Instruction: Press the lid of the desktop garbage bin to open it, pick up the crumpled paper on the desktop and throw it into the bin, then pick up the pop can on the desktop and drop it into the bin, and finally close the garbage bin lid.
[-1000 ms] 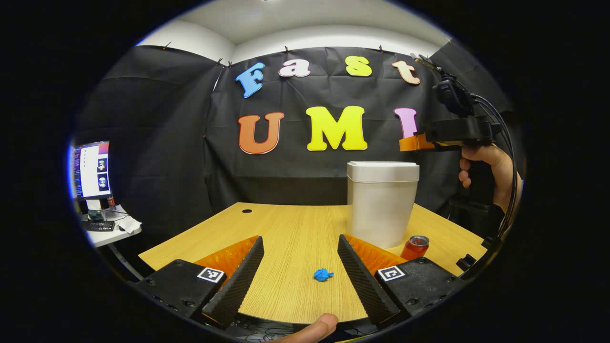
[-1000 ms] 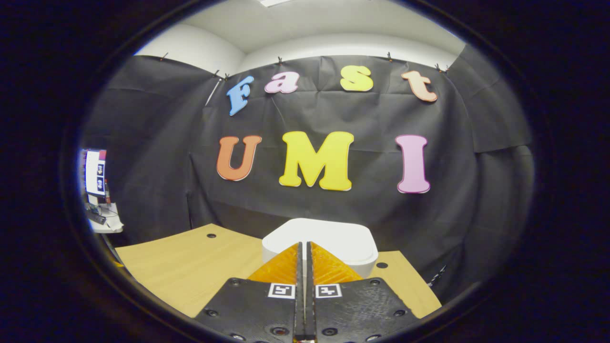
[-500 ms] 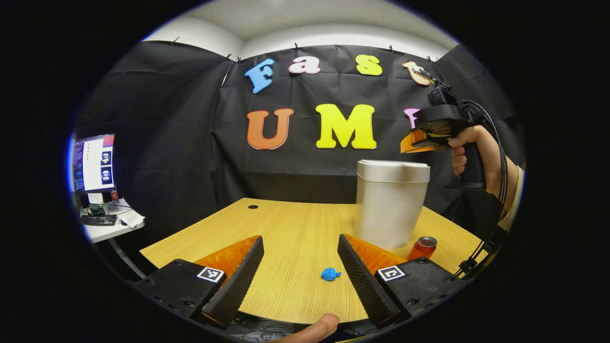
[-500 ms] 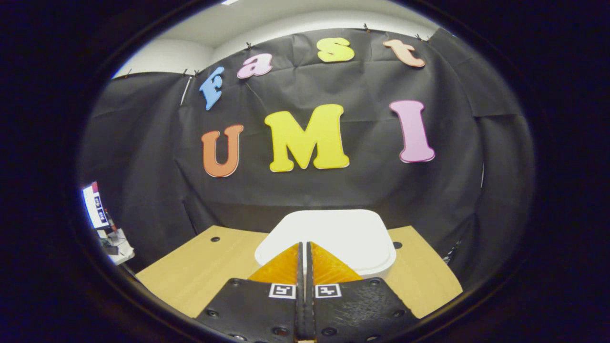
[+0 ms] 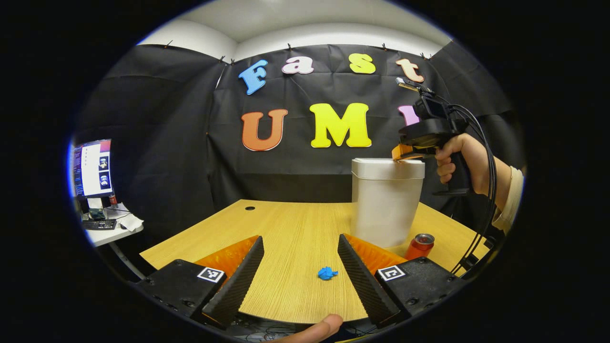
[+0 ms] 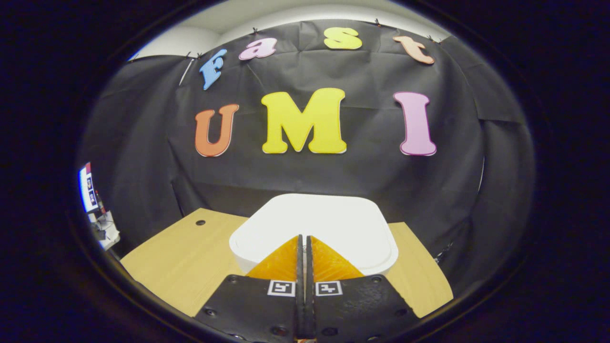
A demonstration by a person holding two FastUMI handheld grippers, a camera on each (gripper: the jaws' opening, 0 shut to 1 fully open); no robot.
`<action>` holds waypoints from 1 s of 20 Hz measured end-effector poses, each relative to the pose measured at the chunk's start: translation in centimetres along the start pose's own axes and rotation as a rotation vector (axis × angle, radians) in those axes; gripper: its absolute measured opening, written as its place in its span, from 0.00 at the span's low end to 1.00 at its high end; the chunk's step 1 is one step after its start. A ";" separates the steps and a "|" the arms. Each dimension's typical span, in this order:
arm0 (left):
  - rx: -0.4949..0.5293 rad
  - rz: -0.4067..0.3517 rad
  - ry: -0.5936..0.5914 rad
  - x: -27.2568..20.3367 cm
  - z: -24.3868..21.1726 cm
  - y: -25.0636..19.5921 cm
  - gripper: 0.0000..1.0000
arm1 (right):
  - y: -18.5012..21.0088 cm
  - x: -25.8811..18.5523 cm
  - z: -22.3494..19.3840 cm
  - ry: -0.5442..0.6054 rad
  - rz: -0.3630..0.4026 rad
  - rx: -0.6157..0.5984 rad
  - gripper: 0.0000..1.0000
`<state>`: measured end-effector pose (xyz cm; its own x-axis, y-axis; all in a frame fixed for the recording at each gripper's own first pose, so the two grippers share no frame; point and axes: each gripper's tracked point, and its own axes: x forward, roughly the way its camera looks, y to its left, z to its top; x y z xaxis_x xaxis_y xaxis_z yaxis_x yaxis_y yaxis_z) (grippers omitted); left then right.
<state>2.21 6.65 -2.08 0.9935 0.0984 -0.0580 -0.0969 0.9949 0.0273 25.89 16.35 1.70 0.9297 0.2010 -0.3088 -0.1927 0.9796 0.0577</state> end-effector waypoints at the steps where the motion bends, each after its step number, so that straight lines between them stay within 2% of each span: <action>1: -0.008 0.004 -0.001 0.1 0.1 0.1 1.00 | 0.0 0.1 -0.1 -0.013 -0.006 -0.018 0.01; 6: -0.021 0.019 0.016 0.5 -0.3 0.9 1.00 | 0.0 -0.6 -0.3 -0.078 -0.063 -0.069 0.01; 10: -0.043 0.024 0.011 0.4 -0.1 1.5 1.00 | 1.1 -2.5 -0.8 -0.062 0.014 0.013 0.01; 15: -0.043 0.028 0.020 0.7 -0.4 1.7 1.00 | 0.4 -3.0 -2.8 -0.097 0.007 -0.009 0.00; 20: -0.037 0.024 0.033 1.0 -0.8 1.6 1.00 | -0.1 -5.0 -5.3 -0.082 0.025 0.038 0.00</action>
<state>3.04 8.37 -2.88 0.9884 0.1222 -0.0907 -0.1234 0.9923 -0.0080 19.60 15.25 -1.78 0.9475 0.2241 -0.2283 -0.2058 0.9733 0.1013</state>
